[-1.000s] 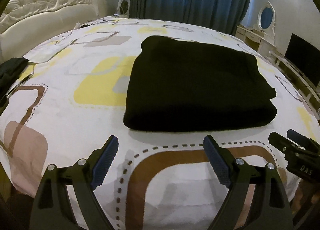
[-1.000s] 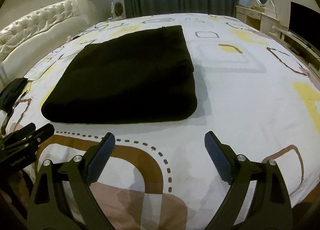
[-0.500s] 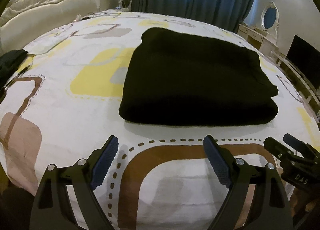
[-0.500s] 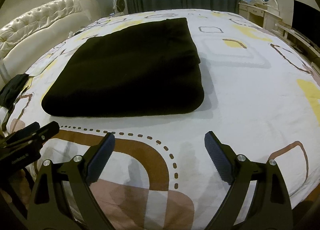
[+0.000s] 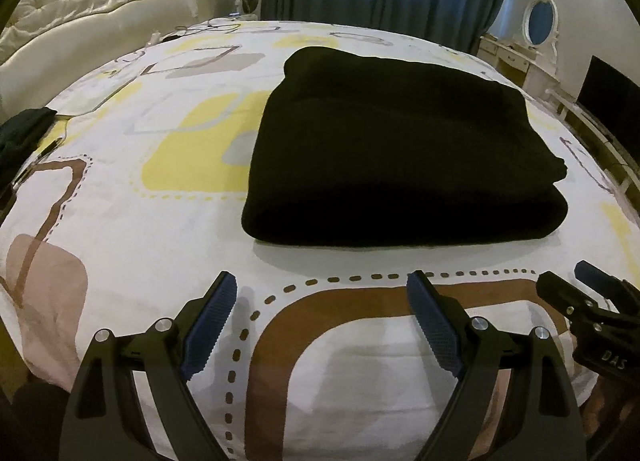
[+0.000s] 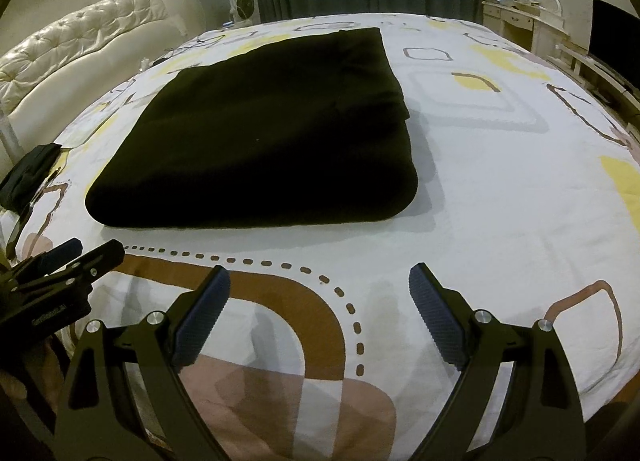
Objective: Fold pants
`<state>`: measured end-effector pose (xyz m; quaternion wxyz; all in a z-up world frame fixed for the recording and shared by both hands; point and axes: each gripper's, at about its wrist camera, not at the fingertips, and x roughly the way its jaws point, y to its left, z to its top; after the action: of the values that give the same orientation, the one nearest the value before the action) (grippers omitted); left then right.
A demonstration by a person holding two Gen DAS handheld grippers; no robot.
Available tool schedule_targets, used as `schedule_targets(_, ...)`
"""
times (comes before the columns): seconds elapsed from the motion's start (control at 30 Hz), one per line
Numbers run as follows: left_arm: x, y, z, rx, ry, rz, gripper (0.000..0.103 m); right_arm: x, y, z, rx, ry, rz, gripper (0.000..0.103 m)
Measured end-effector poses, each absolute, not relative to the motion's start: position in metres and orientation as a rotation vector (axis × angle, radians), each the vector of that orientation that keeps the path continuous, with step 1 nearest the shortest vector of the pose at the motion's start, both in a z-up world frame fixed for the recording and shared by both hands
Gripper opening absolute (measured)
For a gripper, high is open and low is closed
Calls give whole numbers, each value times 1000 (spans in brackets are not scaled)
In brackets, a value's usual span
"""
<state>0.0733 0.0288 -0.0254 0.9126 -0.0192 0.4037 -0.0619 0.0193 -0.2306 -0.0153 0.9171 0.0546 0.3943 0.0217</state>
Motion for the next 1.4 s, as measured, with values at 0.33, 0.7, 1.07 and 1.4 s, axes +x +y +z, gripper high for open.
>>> schedule_targets(0.33, 69, 21, -21, 1, 808, -133, 86, 19, -230, -16, 116, 812, 52, 91)
schedule_targets(0.7, 67, 17, -13, 18, 775, -119, 86, 18, -231, -14, 117, 812, 61, 91)
schedule_targets(1.07, 68, 14, -7, 9, 766, -129, 86, 17, -234, -11, 118, 806, 65, 91)
schedule_targets(1.4, 69, 8, -2, 20, 752, -148, 86, 18, -236, -9, 121, 804, 64, 91)
